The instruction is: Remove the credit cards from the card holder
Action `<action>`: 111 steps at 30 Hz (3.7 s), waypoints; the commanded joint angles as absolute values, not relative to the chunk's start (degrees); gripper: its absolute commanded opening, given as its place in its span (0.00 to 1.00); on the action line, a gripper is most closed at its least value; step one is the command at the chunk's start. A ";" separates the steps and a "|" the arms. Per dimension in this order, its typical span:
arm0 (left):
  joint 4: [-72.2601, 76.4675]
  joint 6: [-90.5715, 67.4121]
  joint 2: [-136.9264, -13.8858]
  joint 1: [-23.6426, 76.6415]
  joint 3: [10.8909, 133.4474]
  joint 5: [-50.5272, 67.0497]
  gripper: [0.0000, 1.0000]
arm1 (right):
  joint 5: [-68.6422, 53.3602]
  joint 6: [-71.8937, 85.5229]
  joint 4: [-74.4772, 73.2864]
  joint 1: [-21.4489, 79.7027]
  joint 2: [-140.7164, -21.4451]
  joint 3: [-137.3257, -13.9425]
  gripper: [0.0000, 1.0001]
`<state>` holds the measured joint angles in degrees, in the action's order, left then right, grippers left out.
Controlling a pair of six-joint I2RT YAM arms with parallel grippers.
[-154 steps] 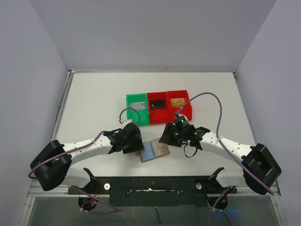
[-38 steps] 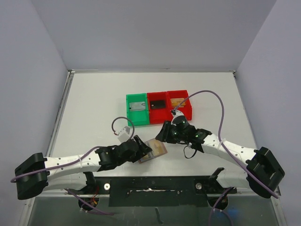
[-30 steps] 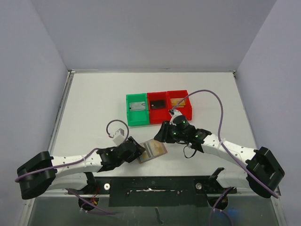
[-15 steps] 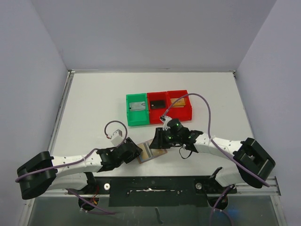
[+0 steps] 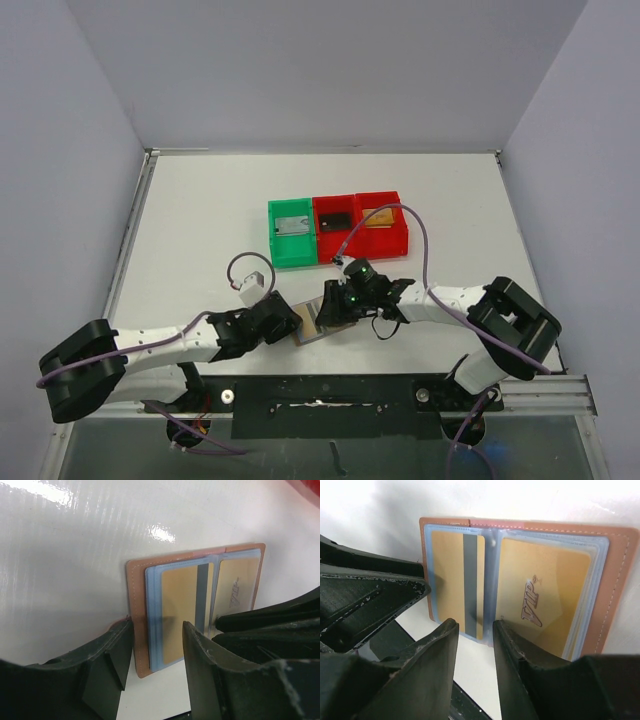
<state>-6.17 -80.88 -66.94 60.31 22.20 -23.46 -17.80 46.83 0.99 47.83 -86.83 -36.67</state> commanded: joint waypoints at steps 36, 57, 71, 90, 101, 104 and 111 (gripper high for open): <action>-13.73 -57.91 -83.08 54.06 30.37 -16.75 0.16 | -19.30 63.32 24.23 42.51 -84.85 -27.64 0.00; -10.48 -56.89 -82.81 54.05 29.83 -14.82 0.14 | -21.66 64.99 28.74 39.84 -84.67 -22.51 0.04; -8.93 -56.07 -81.59 54.05 28.78 -13.40 0.14 | -28.19 60.17 27.36 36.85 -81.84 -20.26 0.05; -5.07 -56.96 -73.83 54.14 29.43 -9.94 0.50 | -28.38 59.91 27.34 36.64 -84.41 -23.01 0.06; -8.68 -58.22 -76.56 54.99 31.68 -10.50 0.56 | -23.34 60.02 23.57 41.11 -87.85 -27.29 0.06; -12.47 -58.86 -76.28 56.67 34.23 -12.73 0.56 | -22.65 59.99 23.46 41.00 -87.56 -26.69 0.06; -19.96 -59.82 -74.15 57.71 39.67 -14.56 0.57 | -22.22 58.72 21.63 40.52 -86.84 -26.85 0.06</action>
<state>-14.96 -58.52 -75.92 57.36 34.89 -12.21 -23.53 60.05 21.61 40.58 -88.05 -25.80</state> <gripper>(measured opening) 0.563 0.064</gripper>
